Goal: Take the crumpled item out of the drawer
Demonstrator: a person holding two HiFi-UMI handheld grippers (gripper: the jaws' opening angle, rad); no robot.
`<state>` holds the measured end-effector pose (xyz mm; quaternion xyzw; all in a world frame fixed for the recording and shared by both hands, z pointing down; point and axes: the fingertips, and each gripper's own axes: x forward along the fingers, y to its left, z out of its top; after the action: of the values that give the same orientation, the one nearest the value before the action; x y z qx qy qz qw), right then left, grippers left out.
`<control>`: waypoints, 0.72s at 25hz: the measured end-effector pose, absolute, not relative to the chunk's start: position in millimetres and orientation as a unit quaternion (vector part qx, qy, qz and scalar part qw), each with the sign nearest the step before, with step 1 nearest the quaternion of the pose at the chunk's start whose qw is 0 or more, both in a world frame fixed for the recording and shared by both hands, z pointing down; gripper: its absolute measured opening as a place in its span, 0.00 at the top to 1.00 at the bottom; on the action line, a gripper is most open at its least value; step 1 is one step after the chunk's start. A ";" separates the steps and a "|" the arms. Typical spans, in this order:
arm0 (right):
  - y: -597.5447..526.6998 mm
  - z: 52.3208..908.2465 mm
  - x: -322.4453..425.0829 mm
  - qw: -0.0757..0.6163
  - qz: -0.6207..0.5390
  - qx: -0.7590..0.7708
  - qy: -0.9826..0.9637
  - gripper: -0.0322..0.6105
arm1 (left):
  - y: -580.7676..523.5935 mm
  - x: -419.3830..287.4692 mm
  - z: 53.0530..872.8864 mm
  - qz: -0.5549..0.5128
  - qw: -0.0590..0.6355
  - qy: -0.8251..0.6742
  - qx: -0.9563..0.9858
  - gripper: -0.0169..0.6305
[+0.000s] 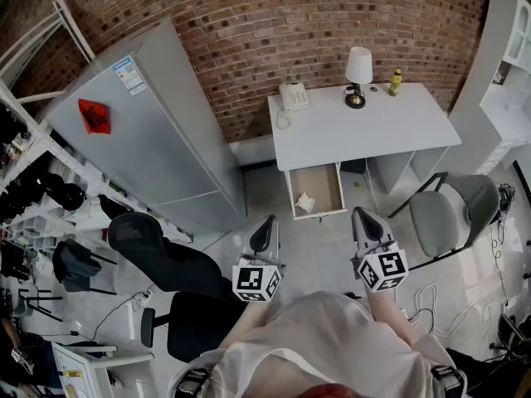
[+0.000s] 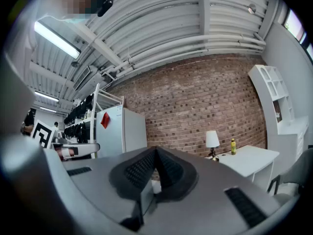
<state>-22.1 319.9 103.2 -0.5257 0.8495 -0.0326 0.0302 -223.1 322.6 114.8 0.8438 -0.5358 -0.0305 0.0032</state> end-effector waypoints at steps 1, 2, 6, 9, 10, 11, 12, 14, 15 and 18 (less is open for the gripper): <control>319.0 102.5 -20.7 0.033 -0.034 -0.528 0.848 0.95 | 321.0 -221.7 115.3 -0.027 0.004 -0.535 0.844 0.96; 318.2 101.9 -19.4 0.034 -0.035 -0.529 0.847 0.95 | 319.5 -220.4 115.8 -0.024 0.006 -0.535 0.845 0.96; 316.9 101.8 -17.5 0.034 -0.033 -0.532 0.846 0.95 | 316.3 -216.5 116.4 -0.024 0.009 -0.531 0.847 0.96; 315.8 103.2 -16.3 0.032 -0.033 -0.533 0.845 0.95 | 314.6 -213.3 117.0 -0.024 0.008 -0.528 0.849 0.96; 315.4 103.7 -15.8 0.032 -0.034 -0.534 0.844 0.95 | 314.1 -212.3 117.3 -0.023 0.008 -0.527 0.850 0.96; 315.1 104.0 -15.5 0.032 -0.034 -0.535 0.844 0.95 | 313.7 -211.6 117.4 -0.023 0.009 -0.526 0.850 0.96; 314.8 104.2 -15.1 0.032 -0.034 -0.535 0.843 0.95 | 313.3 -211.2 117.3 -0.023 0.009 -0.526 0.850 0.96; 313.9 103.5 -13.4 0.035 -0.035 -0.539 0.841 0.95 | 312.5 -211.7 115.4 -0.026 0.006 -0.527 0.850 0.96; 313.4 102.7 -11.9 0.038 -0.036 -0.542 0.839 0.95 | 312.3 -212.7 113.6 -0.030 0.004 -0.529 0.848 0.96; 313.0 101.7 -7.0 0.048 -0.039 -0.551 0.832 0.95 | 312.6 -216.0 109.1 -0.040 -0.006 -0.534 0.845 0.96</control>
<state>-7.0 313.0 101.7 -0.5509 0.8323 -0.0392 0.0478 -216.0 312.6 109.1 0.8448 -0.5336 -0.0404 -0.0057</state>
